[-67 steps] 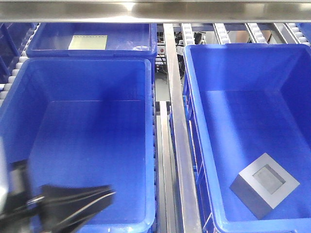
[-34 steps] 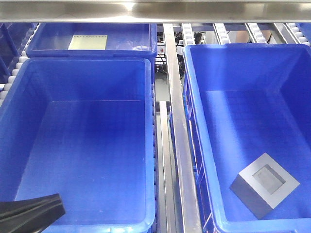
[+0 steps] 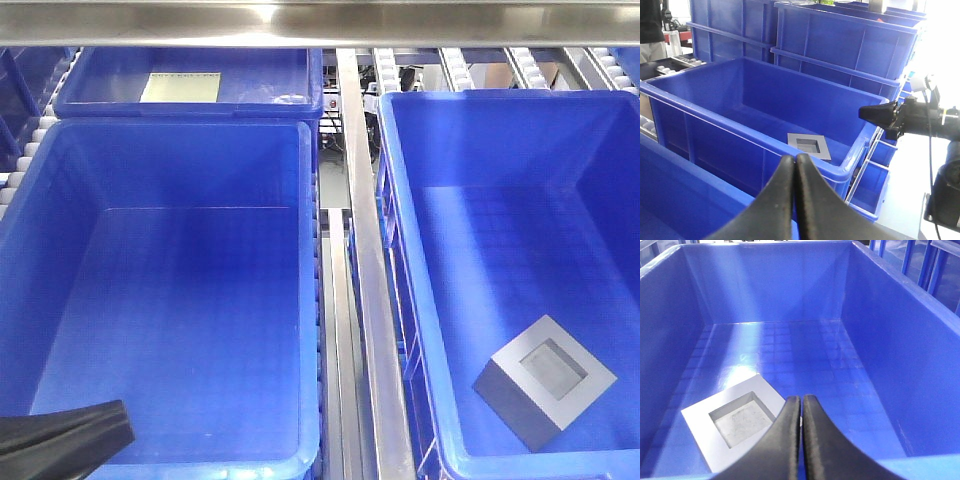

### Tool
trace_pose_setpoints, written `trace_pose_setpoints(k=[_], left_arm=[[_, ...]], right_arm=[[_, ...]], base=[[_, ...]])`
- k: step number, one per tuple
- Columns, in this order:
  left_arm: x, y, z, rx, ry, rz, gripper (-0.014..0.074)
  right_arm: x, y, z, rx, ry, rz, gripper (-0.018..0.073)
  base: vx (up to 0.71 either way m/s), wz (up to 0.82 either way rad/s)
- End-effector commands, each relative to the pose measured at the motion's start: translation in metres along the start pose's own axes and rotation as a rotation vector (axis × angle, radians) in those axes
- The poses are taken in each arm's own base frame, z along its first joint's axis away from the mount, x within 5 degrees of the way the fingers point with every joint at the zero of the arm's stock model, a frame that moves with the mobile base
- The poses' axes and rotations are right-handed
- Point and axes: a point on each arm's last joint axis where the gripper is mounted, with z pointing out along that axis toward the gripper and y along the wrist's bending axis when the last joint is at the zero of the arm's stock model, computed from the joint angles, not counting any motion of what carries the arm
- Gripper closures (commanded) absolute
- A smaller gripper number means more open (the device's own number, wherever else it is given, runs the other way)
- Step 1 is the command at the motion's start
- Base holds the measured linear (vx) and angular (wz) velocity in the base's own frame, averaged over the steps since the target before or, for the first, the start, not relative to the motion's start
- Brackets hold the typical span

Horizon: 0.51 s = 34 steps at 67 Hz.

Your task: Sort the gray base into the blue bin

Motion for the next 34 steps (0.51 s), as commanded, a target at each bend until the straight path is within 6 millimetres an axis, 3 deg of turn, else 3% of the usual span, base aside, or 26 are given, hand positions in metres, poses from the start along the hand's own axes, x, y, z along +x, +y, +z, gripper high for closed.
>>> trace_pose_setpoints(k=[1,18,27,34], left_arm=[[-0.015,-0.001,-0.002,0.01,-0.099,0.017,0.0603],[-0.011,-0.001,-0.007,0.01,-0.109,0.023,0.0603],[-0.003,0.007,-0.029,-0.072,-0.184,0.019,0.0603],[0.006,0.016,-0.05,-0.233,-0.262,0.035,0.0603]], right_arm=[[-0.006,0.0,0.0,0.002,-0.063,-0.018,0.0564],[-0.006,0.0,0.0,0.002,-0.063,-0.018,0.0564],[-0.006,0.0,0.0,0.002,-0.063,-0.018,0.0564],[-0.006,0.0,0.0,0.002,-0.063,-0.018,0.0564]], base=[[0.0,0.0],[0.0,0.0],[0.0,0.0],[0.0,0.0]])
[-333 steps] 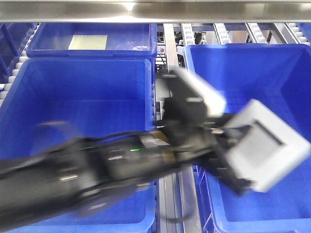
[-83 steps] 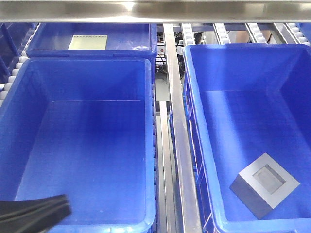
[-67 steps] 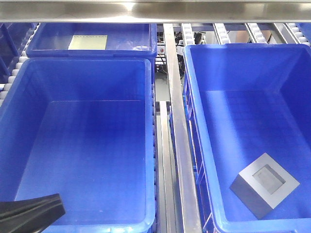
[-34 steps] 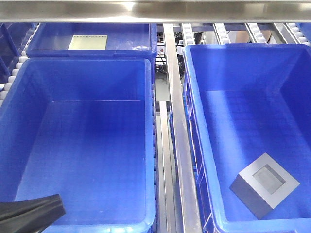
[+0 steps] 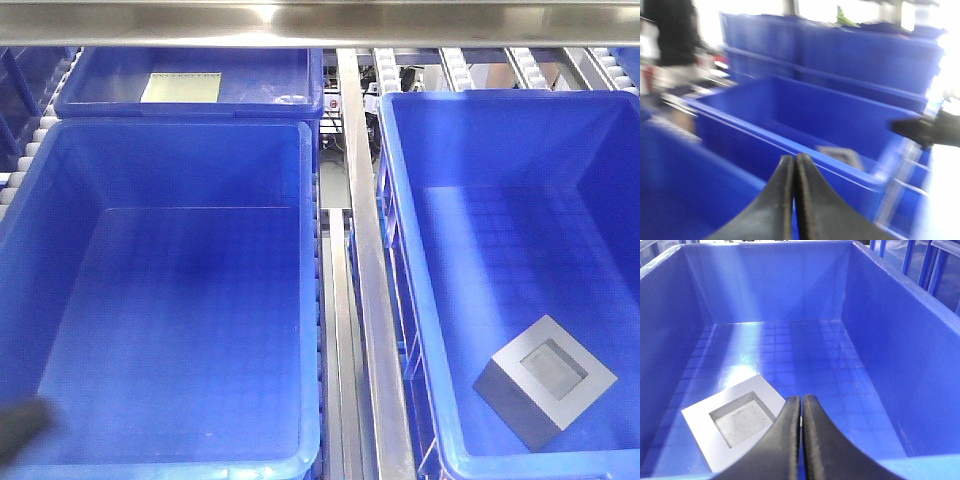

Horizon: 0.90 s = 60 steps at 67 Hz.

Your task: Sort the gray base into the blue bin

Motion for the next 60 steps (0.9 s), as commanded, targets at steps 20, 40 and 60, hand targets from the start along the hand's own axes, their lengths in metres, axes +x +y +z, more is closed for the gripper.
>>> trace_pose_setpoints(k=[20,40,60], left_arm=[[0.029,0.023,-0.045,-0.591,-0.199,0.083,0.0603],[0.065,0.04,-0.046,-0.842,-0.087,0.099,0.0603],[0.083,0.044,-0.044,-0.844,-0.07,0.096,0.0603]], right_arm=[[-0.006,0.0,0.0,0.002,-0.063,-0.018,0.0564],[-0.006,0.0,0.0,0.002,-0.063,-0.018,0.0564],[-0.006,0.0,0.0,0.002,-0.063,-0.018,0.0564]], base=[[0.0,0.0],[0.0,0.0],[0.0,0.0]])
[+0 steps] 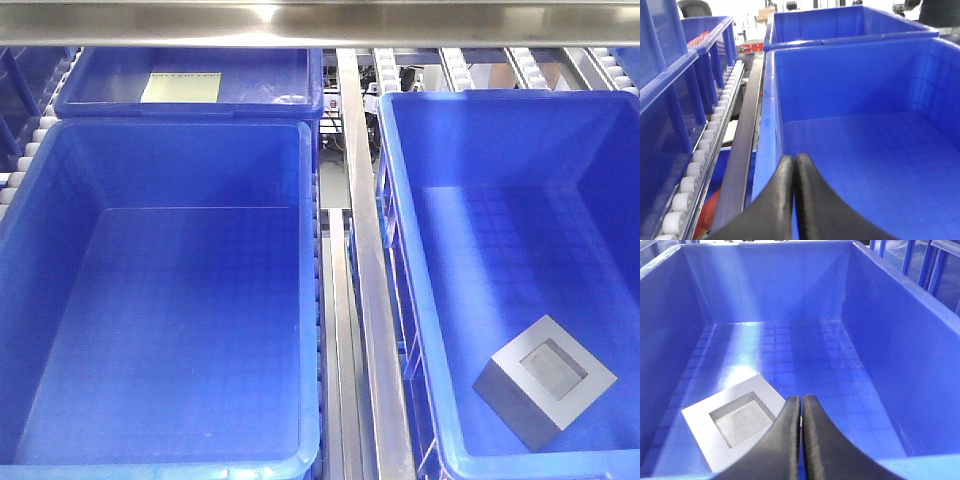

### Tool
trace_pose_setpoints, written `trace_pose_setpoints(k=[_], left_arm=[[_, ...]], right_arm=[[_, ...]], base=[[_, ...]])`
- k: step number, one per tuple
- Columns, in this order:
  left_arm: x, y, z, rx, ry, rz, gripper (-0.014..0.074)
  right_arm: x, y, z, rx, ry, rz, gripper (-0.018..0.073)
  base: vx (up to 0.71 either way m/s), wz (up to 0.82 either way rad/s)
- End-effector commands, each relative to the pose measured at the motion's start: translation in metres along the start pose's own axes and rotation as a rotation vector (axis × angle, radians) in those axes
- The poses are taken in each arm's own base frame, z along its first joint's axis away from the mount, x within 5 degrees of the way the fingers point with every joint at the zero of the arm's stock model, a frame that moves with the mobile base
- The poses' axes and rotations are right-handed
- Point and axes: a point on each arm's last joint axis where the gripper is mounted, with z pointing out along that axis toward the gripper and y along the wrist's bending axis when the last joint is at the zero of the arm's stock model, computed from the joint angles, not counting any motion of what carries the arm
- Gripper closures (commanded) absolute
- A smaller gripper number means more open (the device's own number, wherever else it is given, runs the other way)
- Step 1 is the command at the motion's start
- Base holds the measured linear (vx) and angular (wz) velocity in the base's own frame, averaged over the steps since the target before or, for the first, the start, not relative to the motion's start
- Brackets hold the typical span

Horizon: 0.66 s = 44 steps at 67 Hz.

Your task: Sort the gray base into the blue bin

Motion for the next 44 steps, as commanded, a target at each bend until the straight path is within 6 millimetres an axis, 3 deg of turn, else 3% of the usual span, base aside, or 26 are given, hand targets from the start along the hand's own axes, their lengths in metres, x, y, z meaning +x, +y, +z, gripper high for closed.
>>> trace_pose_setpoints(k=[1,44], left_arm=[[-0.0169,-0.0004,-0.0029,0.005,-0.137,-0.001,0.0603],[-0.0152,0.0022,-0.0027,-0.042,-0.118,0.0,0.0603]], right_arm=[[-0.0056,-0.0001,0.0001,0.002,-0.063,-0.018,0.0564],[-0.0056,-0.0001,0.0001,0.002,-0.063,-0.018,0.0564]], base=[[0.0,0.0],[0.0,0.0]])
